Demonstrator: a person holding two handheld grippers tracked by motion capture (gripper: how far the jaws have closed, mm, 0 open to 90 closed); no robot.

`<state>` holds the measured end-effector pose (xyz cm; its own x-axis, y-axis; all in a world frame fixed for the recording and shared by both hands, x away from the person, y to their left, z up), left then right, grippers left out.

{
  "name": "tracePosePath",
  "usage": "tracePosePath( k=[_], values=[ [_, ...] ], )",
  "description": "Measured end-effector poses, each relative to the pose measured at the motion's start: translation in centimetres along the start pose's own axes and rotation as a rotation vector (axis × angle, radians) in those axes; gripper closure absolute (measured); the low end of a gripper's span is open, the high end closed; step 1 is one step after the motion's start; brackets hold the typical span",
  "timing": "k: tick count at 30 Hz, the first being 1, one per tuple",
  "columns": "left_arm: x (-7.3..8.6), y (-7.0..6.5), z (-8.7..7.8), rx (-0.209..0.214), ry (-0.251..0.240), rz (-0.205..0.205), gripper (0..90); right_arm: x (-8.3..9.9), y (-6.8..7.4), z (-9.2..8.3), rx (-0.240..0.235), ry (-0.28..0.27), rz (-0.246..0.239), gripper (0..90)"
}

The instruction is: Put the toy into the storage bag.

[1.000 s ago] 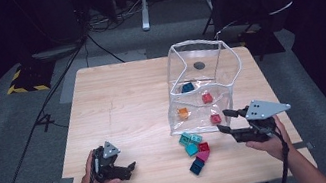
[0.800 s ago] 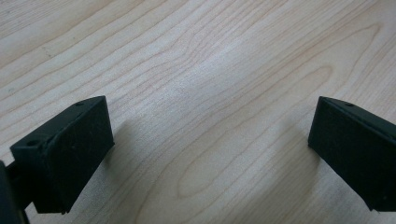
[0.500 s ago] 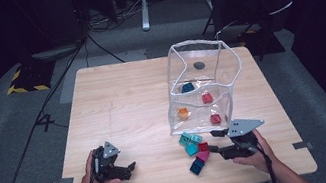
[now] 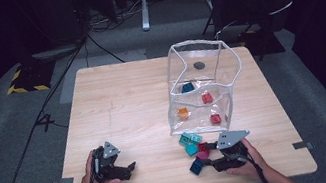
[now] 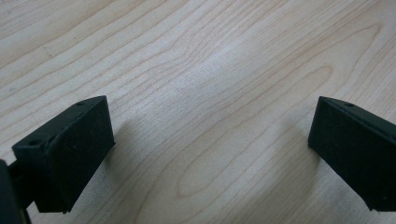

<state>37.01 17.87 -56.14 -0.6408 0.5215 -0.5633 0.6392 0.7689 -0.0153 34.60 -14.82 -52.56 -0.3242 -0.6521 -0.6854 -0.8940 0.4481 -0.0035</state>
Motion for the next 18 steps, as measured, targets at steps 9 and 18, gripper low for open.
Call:
tracePosePath(
  k=[9,18],
  values=[
    [0.00,0.00,0.00,0.000,0.000,0.000,0.6,0.59,-0.37,0.75,0.041,0.020,-0.009,56.0],
    [0.00,0.00,0.00,0.000,0.000,0.000,0.6,0.75,-0.54,0.62,0.044,0.024,-0.024,57.4]
  ],
)
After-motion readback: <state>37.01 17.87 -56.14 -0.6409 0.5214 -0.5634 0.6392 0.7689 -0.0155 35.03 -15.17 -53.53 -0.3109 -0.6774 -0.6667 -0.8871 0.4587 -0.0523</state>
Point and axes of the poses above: each handheld gripper's, and its own axes: z roughly forward along the jaws, x roughly out of its underside, y roughly to its left, the point moved 7 cm from there along z, roughly forward along the jaws, and after that the axes turned 7 degrees about y, right-handed, at the moved point
